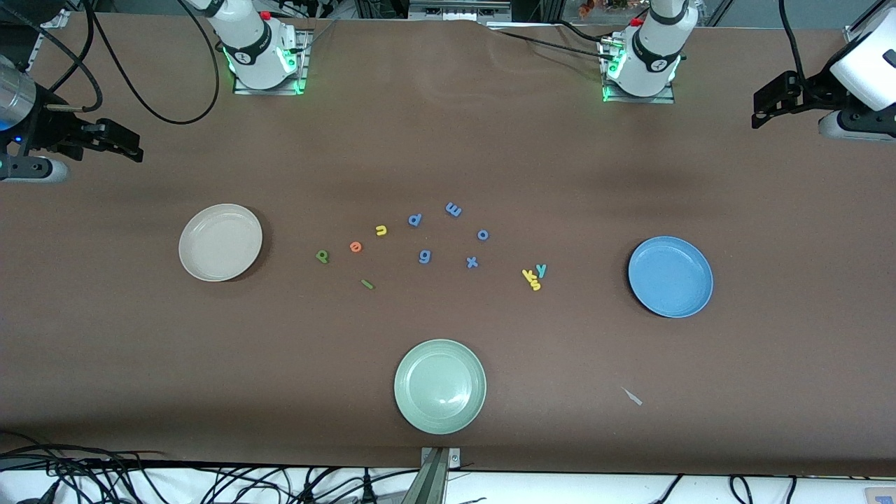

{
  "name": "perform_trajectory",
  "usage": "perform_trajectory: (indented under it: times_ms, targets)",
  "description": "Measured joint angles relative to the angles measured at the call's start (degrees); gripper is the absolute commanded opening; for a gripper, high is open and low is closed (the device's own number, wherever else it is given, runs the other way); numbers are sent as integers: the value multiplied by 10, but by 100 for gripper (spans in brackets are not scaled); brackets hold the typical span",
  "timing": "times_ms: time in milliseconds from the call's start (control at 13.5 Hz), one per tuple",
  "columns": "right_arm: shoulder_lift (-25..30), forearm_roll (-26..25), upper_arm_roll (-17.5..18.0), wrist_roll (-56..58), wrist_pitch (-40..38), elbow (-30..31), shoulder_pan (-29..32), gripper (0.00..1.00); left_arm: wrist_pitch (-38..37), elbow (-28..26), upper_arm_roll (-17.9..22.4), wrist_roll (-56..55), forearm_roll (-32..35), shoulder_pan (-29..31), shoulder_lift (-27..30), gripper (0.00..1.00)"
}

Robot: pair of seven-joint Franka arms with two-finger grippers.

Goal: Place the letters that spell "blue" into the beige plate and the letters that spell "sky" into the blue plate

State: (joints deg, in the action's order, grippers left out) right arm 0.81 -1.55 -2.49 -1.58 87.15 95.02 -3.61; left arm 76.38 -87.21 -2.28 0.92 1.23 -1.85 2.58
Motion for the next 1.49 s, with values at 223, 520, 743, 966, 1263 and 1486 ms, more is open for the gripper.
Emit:
perform_trajectory:
  times_ms: [223,520,743,966,1263,1486]
  targets:
    - [-9,0,0,0,0,-14,0,100,0,0,0,0,0,0,0,100]
    - [-12,0,0,0,0,-15,0,100,0,0,1,0,0,1,0,100]
    - [-12,0,0,0,0,-15,0,100,0,0,1,0,0,1,0,100]
    - [-12,0,0,0,0,-16,0,100,0,0,1,0,0,1,0,100]
    - [-12,0,0,0,0,-16,0,100,0,0,1,0,0,1,0,100]
    - [-12,0,0,0,0,-16,0,100,0,0,1,0,0,1,0,100]
